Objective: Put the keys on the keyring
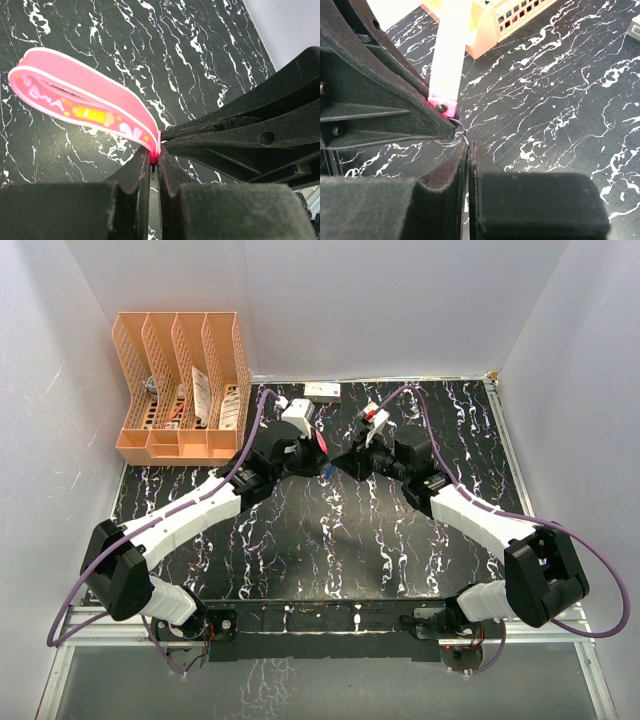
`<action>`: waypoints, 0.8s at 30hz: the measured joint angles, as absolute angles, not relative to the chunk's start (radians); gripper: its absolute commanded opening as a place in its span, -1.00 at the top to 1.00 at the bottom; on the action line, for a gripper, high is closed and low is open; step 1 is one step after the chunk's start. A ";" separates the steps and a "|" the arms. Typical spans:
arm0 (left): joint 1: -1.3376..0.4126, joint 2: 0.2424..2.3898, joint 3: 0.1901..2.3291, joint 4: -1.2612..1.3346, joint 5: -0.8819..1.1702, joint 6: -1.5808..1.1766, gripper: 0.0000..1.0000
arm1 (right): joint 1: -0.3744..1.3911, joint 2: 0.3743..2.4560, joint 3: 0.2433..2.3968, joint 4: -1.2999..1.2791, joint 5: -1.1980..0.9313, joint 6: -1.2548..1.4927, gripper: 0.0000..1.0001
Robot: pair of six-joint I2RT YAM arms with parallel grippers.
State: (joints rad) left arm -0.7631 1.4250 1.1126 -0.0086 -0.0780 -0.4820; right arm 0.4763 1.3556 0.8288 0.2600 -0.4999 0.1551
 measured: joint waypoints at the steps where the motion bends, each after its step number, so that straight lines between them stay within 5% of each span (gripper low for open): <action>1: -0.763 1.425 1.120 -0.013 -0.078 -0.478 1.00 | 0.476 1.356 0.829 0.266 -0.500 0.155 1.00; 15: -0.763 1.462 1.238 -0.125 -0.077 -0.432 1.00 | 0.475 1.357 0.828 0.319 -0.508 0.160 0.94; 24: -0.763 1.515 1.332 -0.192 -0.070 -0.396 1.00 | 0.469 1.357 0.819 0.323 -0.503 0.165 0.41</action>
State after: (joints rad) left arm -0.7631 1.5150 1.3315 -0.1925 -0.0696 -0.3958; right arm 0.4686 1.3567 0.8188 0.3229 -0.5026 0.1654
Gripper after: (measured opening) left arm 0.036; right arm 0.229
